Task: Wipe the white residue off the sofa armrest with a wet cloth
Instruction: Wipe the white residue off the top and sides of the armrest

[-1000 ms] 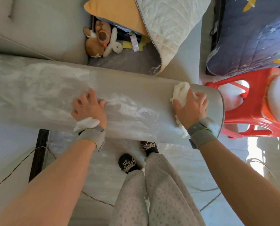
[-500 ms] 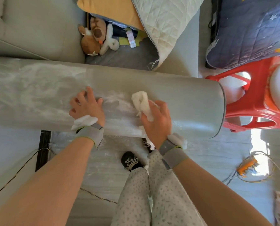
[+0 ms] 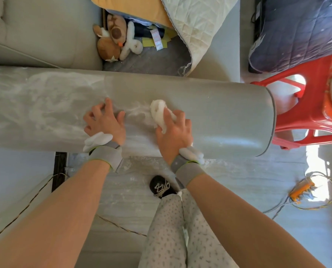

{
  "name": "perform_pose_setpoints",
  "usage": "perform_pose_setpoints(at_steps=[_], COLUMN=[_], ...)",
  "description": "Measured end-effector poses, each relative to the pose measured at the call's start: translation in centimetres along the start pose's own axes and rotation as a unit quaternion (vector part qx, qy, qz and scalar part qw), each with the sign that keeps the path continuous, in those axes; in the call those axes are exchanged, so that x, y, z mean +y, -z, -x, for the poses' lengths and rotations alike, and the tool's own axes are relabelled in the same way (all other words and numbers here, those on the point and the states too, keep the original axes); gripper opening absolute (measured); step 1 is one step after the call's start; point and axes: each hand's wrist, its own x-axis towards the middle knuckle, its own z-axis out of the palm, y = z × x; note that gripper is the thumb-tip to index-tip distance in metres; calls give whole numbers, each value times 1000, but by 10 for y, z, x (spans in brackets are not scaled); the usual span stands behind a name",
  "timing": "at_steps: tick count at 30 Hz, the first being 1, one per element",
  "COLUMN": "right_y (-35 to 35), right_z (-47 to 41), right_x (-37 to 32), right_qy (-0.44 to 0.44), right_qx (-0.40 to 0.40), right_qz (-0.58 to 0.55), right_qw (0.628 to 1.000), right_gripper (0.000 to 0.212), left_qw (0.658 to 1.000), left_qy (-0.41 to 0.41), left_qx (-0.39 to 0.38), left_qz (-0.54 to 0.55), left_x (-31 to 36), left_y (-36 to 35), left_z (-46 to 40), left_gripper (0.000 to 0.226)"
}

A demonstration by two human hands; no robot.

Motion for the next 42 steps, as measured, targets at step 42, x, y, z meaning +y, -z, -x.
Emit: perform_pose_setpoints(at_steps=[42], right_y=[-23], right_z=[4], right_x=[-67], right_qy=[131], right_qx=[-125], right_qz=[22], right_qw=[983], right_gripper=[40], left_qw=[973], left_qy=[-80], left_qx=[-47], left_qz=[213], left_x=[-41], left_y=[12], left_z=[-16], left_gripper=[54])
